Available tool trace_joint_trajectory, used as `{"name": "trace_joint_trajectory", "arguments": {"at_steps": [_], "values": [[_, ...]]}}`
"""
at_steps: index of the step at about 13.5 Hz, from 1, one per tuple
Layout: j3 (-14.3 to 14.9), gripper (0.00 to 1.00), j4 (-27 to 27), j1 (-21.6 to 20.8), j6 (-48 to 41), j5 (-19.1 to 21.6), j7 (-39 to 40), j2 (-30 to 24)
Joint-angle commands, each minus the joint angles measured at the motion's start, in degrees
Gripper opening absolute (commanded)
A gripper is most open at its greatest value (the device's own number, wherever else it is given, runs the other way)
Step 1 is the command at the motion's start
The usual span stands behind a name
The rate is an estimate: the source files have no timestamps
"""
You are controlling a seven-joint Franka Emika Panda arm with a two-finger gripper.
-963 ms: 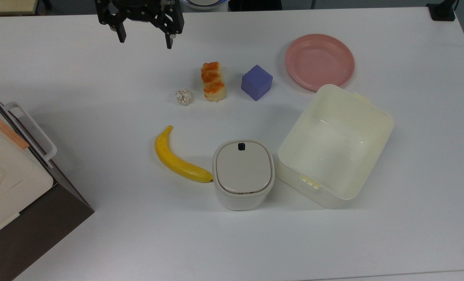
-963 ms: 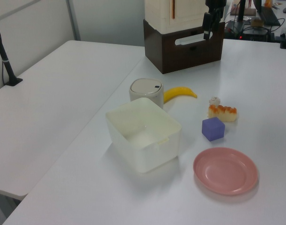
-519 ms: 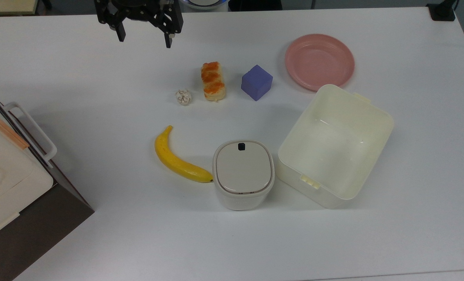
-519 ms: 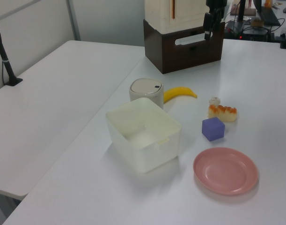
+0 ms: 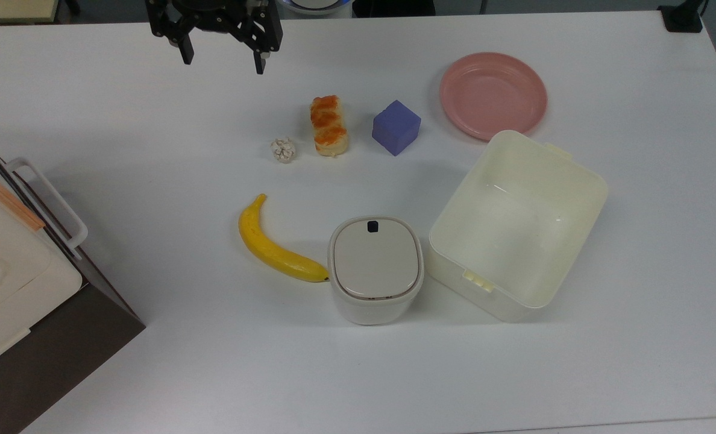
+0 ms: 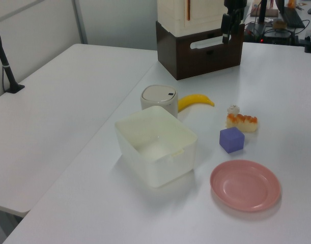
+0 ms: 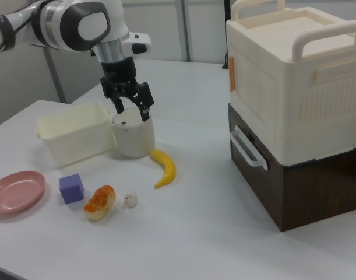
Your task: Open the trash can
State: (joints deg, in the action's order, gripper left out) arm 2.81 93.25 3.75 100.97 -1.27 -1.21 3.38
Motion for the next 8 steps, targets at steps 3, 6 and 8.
{"name": "trace_joint_trajectory", "arguments": {"at_steps": [3,6,8], "values": [[-2.0,1.0,1.8,0.4,-2.6,0.8,2.7,-0.6],[-2.1,1.0,3.3,0.1,-3.7,1.5,2.1,-0.6],[-2.1,1.0,4.7,-0.1,-3.5,2.6,1.8,-0.6]]}}
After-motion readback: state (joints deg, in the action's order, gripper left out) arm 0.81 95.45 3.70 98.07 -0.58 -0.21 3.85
